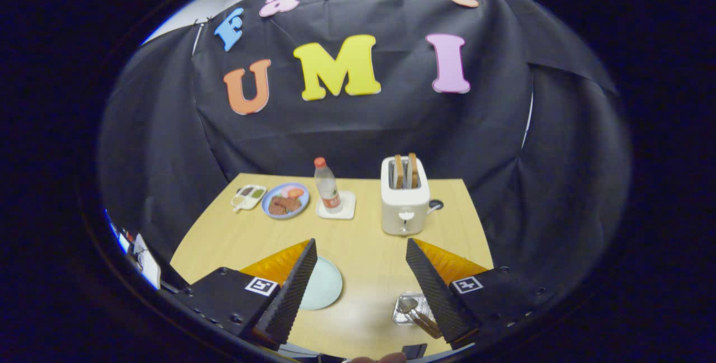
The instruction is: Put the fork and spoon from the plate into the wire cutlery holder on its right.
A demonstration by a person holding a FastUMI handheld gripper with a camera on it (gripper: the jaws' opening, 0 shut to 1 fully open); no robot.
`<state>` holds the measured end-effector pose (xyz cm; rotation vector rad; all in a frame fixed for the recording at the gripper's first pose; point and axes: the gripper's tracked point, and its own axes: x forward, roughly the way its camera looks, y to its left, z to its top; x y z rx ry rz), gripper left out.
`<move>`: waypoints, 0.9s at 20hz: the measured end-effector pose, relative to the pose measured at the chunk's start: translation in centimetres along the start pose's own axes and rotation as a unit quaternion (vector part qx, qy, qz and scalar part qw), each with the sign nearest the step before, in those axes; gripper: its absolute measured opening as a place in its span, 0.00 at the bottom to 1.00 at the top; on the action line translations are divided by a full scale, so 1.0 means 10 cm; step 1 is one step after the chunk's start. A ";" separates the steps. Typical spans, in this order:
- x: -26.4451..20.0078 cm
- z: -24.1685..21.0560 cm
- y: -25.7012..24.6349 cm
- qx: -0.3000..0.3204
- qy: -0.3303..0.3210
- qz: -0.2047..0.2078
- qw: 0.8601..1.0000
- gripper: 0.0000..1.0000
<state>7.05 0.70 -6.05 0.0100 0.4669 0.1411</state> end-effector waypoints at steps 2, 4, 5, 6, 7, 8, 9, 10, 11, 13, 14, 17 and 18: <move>-0.17 0.29 0.08 0.001 -0.061 -0.009 0.998 0.97; -0.38 0.55 0.15 -0.004 -0.120 -0.022 0.992 0.96; -0.49 0.62 0.19 -0.008 -0.146 -0.029 0.989 0.96; -0.58 0.67 0.20 -0.010 -0.164 -0.038 0.986 0.97; -0.70 0.71 0.25 -0.014 -0.182 -0.041 0.982 0.96; -0.76 0.73 0.31 -0.015 -0.196 -0.043 0.979 0.96; -0.85 0.75 0.37 -0.016 -0.209 -0.043 0.977 0.96; -0.94 0.73 0.44 -0.020 -0.222 -0.045 0.974 0.96; -1.01 0.73 0.48 -0.022 -0.234 -0.048 0.971 0.96; -1.12 0.74 0.59 -0.031 -0.254 -0.053 0.965 0.96; -1.13 0.74 0.59 -0.038 -0.262 -0.058 0.962 0.96; -1.22 0.75 0.62 -0.019 -0.274 -0.067 0.959 0.96; -1.24 0.70 0.59 -0.011 -0.269 -0.071 0.960 0.96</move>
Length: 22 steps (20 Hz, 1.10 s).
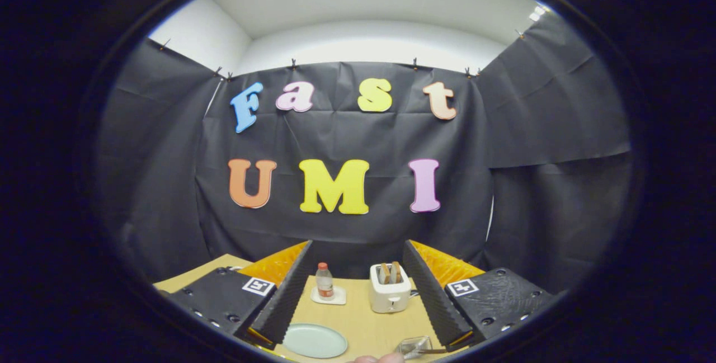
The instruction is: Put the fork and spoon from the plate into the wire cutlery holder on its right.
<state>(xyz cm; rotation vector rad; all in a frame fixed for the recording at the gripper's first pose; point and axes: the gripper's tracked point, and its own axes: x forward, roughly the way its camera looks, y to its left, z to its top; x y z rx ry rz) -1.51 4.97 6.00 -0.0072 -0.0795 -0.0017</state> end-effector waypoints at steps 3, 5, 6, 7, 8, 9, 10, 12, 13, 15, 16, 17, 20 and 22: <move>-0.03 -0.04 -0.03 0.012 0.010 -0.011 1.000 0.96; -0.04 -0.04 -0.02 0.010 0.012 -0.015 1.000 0.96; -0.04 -0.04 0.00 0.010 0.011 -0.016 1.000 0.96; -0.03 -0.03 0.03 0.010 0.011 -0.016 1.000 0.96; -0.02 -0.05 0.06 0.010 0.012 -0.015 1.000 0.96; -0.02 -0.05 0.10 0.010 0.015 -0.013 1.000 0.96; -0.01 -0.07 0.13 0.010 0.017 -0.011 1.000 0.96; 0.00 -0.07 0.19 0.011 0.019 -0.008 1.000 0.96; 0.01 -0.07 0.22 0.011 0.020 -0.006 1.000 0.96; 0.03 -0.09 0.27 0.010 0.024 -0.004 1.000 0.96; 0.05 -0.10 0.29 0.010 0.026 -0.004 1.000 0.96; 0.06 -0.12 0.31 0.010 0.028 -0.004 1.000 0.96; 0.10 -0.13 0.32 0.010 0.029 -0.007 0.999 0.96; 0.11 -0.14 0.32 0.012 0.030 -0.008 0.999 0.96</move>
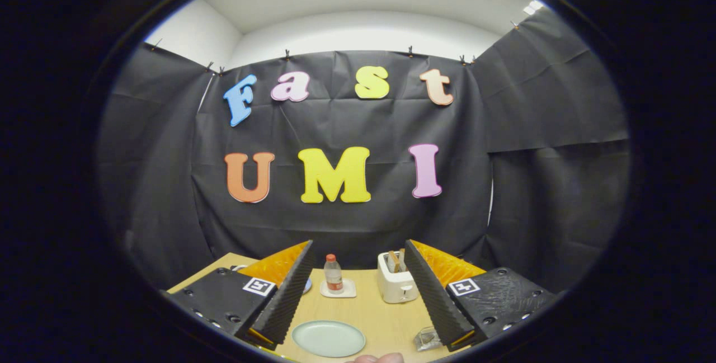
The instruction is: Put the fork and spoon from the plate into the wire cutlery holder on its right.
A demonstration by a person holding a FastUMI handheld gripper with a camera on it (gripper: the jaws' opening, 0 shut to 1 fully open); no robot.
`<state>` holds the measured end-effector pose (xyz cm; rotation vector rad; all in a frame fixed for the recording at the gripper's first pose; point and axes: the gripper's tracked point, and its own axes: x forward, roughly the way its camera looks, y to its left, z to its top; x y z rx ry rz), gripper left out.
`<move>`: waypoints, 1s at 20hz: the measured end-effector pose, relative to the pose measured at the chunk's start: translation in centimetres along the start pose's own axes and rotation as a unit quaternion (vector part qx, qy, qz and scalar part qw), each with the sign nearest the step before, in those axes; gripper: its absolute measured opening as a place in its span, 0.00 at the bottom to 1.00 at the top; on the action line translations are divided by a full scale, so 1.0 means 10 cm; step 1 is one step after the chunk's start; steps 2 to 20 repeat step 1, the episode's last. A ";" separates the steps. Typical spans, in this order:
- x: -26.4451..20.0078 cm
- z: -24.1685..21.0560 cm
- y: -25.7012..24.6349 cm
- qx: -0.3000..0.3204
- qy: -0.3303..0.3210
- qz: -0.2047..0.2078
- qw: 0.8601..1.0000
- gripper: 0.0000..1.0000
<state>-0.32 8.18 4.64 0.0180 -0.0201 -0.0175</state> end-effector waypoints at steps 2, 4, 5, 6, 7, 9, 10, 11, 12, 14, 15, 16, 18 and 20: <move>0.00 0.00 0.00 0.000 0.001 0.000 1.000 0.96; 0.00 0.00 0.00 0.000 0.001 0.000 1.000 0.96; 0.00 0.00 0.00 0.000 0.001 0.000 1.000 0.96; 0.00 0.00 0.00 0.000 0.001 0.000 1.000 0.96; 0.00 0.00 0.00 0.000 0.001 0.000 1.000 0.96; 0.00 0.00 0.00 0.000 0.001 0.000 1.000 0.96; 0.00 0.00 0.00 0.000 0.001 0.000 1.000 0.96; 0.00 0.00 0.00 0.000 0.001 0.000 1.000 0.96; 0.00 0.00 0.00 0.000 0.001 0.000 1.000 0.96; 0.00 0.00 0.00 0.000 0.001 0.000 1.000 0.96; 0.00 0.00 0.00 0.000 0.001 0.000 1.000 0.96; 0.00 0.00 0.00 0.000 0.001 0.000 1.000 0.96; 0.00 0.00 0.00 0.000 0.001 0.000 1.000 0.96; 0.00 0.00 0.00 0.000 0.001 0.000 1.000 0.96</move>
